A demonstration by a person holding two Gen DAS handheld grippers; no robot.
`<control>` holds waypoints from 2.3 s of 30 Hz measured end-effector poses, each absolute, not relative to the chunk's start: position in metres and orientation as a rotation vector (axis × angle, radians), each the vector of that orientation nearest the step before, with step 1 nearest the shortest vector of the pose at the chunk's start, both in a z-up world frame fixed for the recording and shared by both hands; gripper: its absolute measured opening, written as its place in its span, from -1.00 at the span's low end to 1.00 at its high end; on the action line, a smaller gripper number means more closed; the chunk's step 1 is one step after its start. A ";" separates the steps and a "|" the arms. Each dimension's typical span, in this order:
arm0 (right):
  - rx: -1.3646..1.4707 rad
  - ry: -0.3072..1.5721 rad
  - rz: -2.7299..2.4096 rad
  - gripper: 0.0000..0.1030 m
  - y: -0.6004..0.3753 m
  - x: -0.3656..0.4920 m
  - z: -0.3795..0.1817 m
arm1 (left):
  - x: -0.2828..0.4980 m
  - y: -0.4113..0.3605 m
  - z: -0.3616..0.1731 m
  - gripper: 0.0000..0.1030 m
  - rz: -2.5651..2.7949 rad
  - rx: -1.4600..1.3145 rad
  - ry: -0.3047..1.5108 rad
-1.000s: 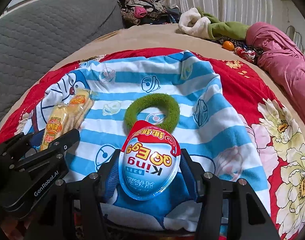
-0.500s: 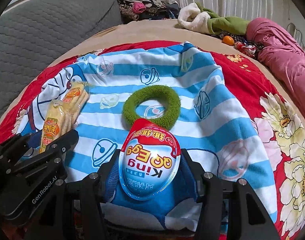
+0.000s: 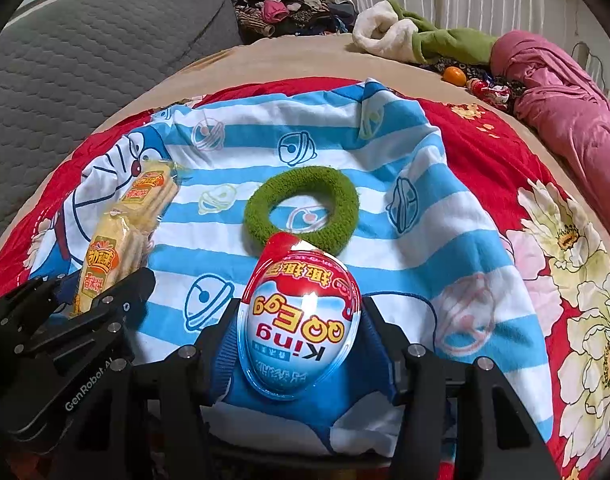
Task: Organize objects
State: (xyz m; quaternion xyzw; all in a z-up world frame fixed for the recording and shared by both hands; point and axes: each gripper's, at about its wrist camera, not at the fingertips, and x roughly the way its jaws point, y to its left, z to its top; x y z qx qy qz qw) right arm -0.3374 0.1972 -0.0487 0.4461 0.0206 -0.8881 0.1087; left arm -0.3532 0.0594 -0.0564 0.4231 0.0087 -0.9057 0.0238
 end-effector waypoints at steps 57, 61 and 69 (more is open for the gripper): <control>1.151 0.046 -2.691 0.58 0.202 -0.269 0.052 | -0.276 0.039 0.028 0.57 -2.784 1.251 0.007; 1.127 0.065 -2.697 0.58 0.202 -0.258 0.061 | -0.268 0.039 0.037 0.58 -2.817 1.262 0.039; 1.067 0.054 -2.716 0.58 0.208 -0.237 0.084 | -0.249 0.043 0.054 0.75 -2.834 1.239 -0.002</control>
